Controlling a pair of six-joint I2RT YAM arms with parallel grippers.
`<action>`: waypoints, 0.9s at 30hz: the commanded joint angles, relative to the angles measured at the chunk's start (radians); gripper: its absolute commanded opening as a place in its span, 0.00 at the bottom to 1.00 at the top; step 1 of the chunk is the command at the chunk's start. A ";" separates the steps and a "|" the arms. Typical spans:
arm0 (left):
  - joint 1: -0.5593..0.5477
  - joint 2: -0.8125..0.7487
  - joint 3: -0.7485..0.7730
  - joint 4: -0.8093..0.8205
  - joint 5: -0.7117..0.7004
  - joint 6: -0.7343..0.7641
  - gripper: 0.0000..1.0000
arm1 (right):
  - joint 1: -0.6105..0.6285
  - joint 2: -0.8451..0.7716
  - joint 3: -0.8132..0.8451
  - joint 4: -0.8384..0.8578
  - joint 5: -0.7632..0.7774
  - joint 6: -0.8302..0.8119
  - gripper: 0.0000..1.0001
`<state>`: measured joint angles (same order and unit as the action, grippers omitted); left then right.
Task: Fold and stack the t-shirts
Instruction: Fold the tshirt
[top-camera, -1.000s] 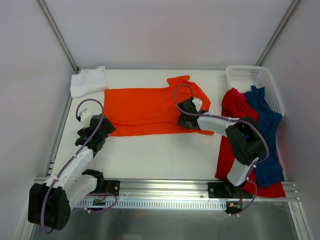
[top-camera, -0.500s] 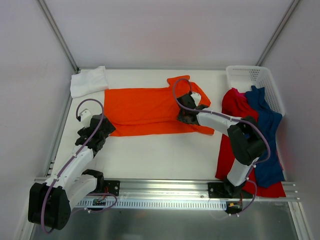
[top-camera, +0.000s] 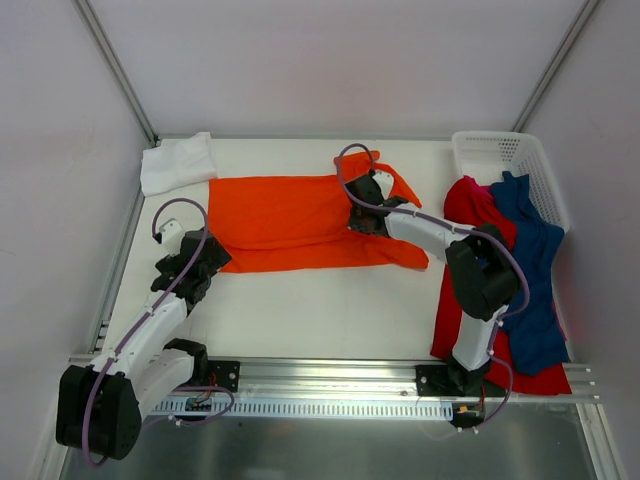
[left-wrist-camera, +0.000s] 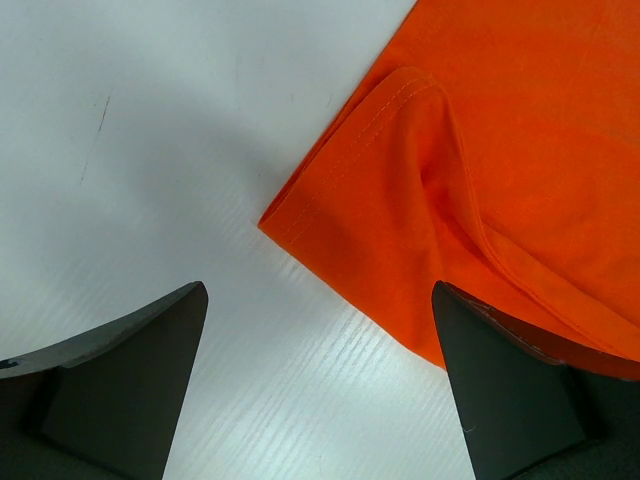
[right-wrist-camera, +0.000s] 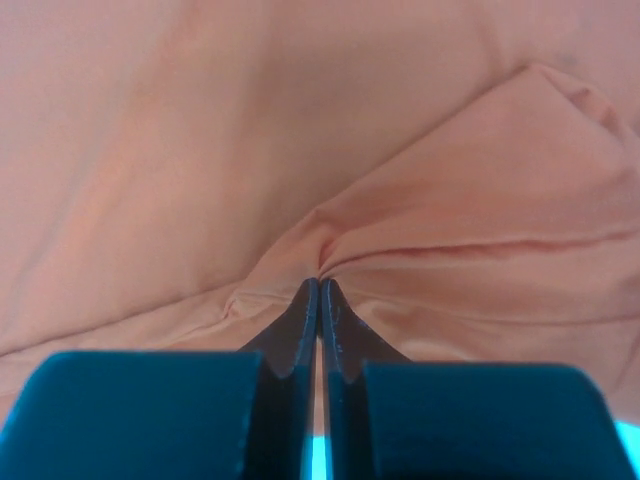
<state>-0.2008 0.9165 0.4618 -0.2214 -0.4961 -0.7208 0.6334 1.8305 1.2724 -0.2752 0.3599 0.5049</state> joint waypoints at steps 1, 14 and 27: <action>0.012 -0.011 -0.008 0.016 -0.002 -0.012 0.96 | -0.003 0.052 0.088 -0.018 0.010 -0.034 0.01; 0.012 -0.001 -0.009 0.017 -0.001 -0.011 0.96 | -0.063 0.309 0.458 -0.114 -0.010 -0.129 0.37; 0.012 0.080 0.066 0.027 0.021 0.012 0.95 | -0.211 0.352 0.732 -0.173 -0.036 -0.267 0.99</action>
<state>-0.2008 0.9726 0.4713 -0.2184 -0.4915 -0.7193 0.4641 2.2013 1.9038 -0.4328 0.3408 0.3153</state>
